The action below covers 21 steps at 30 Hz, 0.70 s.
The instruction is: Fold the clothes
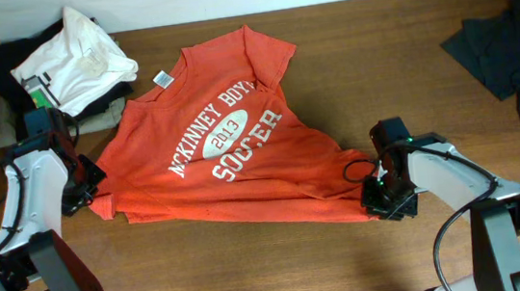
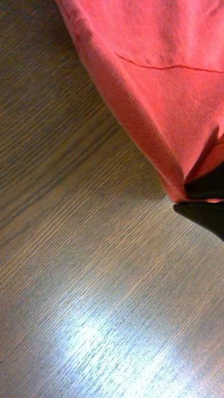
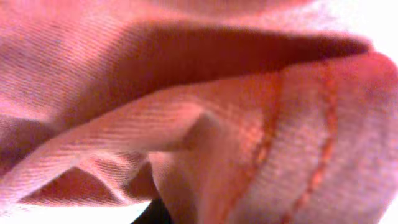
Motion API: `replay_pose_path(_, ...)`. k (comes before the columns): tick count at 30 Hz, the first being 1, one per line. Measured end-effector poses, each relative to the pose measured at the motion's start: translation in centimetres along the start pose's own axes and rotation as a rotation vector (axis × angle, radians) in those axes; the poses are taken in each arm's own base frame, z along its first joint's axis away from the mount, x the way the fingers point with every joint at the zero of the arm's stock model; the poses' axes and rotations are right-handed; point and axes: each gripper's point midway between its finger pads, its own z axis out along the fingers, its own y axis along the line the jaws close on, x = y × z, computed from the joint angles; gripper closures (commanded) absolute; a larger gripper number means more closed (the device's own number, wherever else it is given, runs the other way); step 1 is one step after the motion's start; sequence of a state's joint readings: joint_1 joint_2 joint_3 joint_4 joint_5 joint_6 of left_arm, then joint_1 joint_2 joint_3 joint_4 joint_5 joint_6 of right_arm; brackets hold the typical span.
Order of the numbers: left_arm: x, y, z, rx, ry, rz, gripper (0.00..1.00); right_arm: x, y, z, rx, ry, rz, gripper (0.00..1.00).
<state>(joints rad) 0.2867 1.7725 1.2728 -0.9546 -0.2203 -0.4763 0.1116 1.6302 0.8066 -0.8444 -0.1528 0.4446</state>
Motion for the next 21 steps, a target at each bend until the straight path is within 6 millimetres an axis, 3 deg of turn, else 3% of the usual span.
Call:
replay_pose_path(5,0.2,0.1,0.0,-0.002,0.01,0.002,0.99,1.0,-0.6,-0.8,0.042,0.047,0.013,0.96)
replay_pose_path(8,0.6,0.4,-0.8,0.0,0.013,0.003,0.99,0.2,0.2,-4.9,0.028,-0.017,0.003,0.96)
replay_pose_path(12,0.0,1.9,-8.5,0.098,-0.166,-0.042,0.99,-1.0,1.8,-12.6,-0.03,-0.171,-0.032,0.91)
replay_pose_path(13,-0.1,2.6,-11.2,0.138,-0.244,-0.062,0.99,-1.6,2.3,-14.6,-0.05,-0.23,-0.056,0.86)
replay_pose_path(14,-0.2,3.0,-12.9,0.164,-0.295,-0.075,0.99,-1.7,2.5,-15.3,-0.059,-0.254,-0.064,0.83)
replay_pose_path(15,-0.1,3.3,-13.9,0.177,-0.321,-0.081,0.99,-1.7,2.4,-15.4,-0.056,-0.255,-0.066,0.83)
replay_pose_path(18,0.2,3.3,-13.6,0.174,-0.303,-0.076,0.99,-2.8,2.9,-15.7,-0.073,-0.302,-0.075,0.84)
replay_pose_path(19,0.3,3.1,-13.4,0.177,-0.294,-0.073,1.0,-3.3,3.1,-15.5,-0.08,-0.32,-0.078,0.89)
replay_pose_path(21,0.3,2.7,-12.3,0.168,-0.256,-0.064,0.99,-3.7,3.1,-14.2,-0.081,-0.323,-0.079,0.83)
